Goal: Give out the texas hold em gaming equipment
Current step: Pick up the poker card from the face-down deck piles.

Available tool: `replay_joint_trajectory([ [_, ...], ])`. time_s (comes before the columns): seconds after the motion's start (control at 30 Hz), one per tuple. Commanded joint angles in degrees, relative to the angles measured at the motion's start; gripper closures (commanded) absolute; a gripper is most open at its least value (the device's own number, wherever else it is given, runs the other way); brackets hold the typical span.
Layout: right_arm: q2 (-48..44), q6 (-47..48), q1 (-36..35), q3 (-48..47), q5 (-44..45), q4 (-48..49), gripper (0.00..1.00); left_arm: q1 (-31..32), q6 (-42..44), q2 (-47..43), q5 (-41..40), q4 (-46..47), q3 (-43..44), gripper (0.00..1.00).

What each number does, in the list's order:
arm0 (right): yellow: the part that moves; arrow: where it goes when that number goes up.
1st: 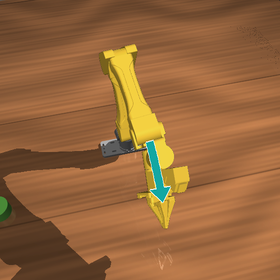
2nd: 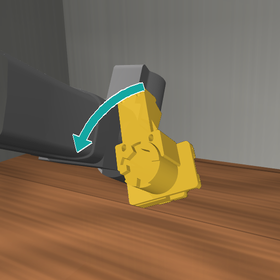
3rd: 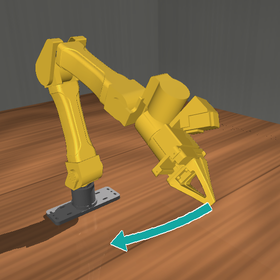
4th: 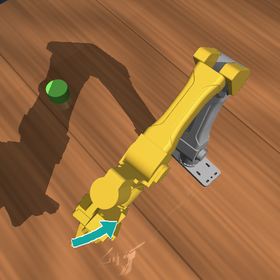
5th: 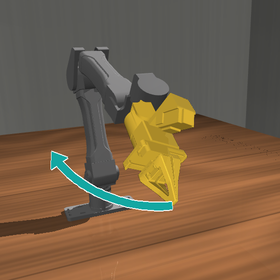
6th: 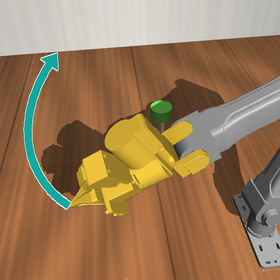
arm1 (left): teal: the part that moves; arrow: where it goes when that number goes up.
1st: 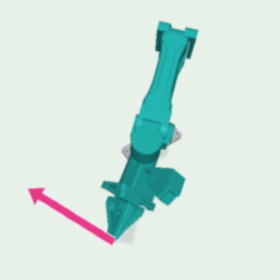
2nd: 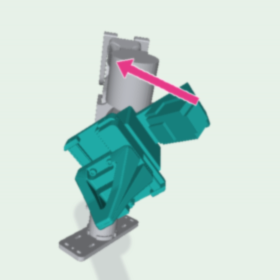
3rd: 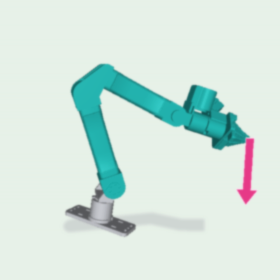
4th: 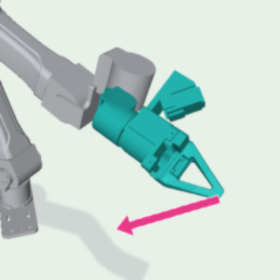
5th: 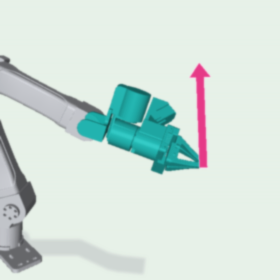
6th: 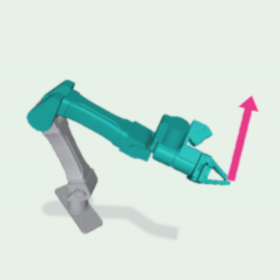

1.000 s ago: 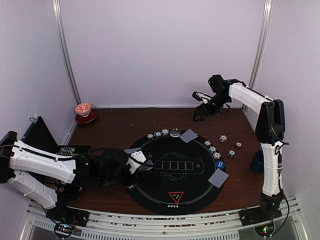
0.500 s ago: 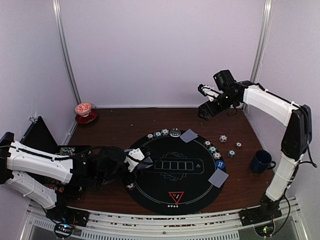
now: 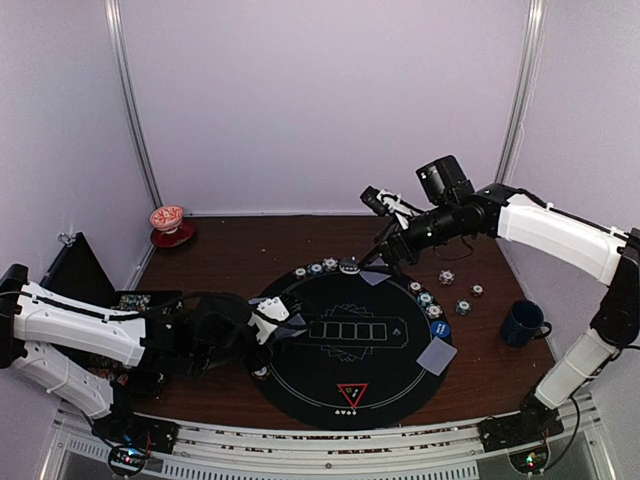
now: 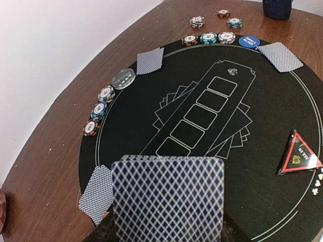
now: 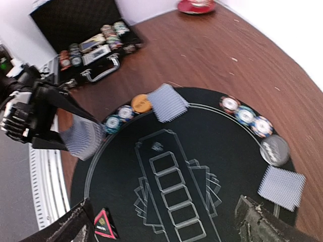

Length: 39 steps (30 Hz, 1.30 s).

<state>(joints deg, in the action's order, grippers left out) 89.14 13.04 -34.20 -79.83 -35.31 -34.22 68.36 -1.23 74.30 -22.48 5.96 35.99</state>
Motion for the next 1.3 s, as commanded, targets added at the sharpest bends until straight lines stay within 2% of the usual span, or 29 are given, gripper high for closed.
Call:
replay_joint_trajectory([
  [0.0,3.3,-2.8,-3.8,-0.3,-5.2,6.0,0.03,0.1,-0.4,-1.1,1.1,3.5,0.5,0.48],
  [0.3,14.6,-4.8,-10.9,-6.1,-10.2,6.2,0.1,0.1,-0.1,-1.3,1.3,3.6,0.5,0.48],
  [0.5,17.3,-6.8,-14.7,-8.0,-9.2,8.8,0.12,0.1,-0.1,-1.7,1.6,3.6,0.3,0.47],
  [1.0,25.8,-12.5,-16.5,-12.2,-7.2,10.9,0.21,0.1,0.1,-1.9,2.0,3.8,0.2,0.48],
  [1.17,26.5,-12.2,-16.5,-12.7,-2.5,9.5,0.28,0.1,0.1,-2.1,1.9,3.8,0.1,0.48],
  [1.27,26.4,-10.6,-16.3,-12.6,-1.6,7.7,0.36,0.1,0.2,-2.1,1.9,3.7,0.0,0.48],
])
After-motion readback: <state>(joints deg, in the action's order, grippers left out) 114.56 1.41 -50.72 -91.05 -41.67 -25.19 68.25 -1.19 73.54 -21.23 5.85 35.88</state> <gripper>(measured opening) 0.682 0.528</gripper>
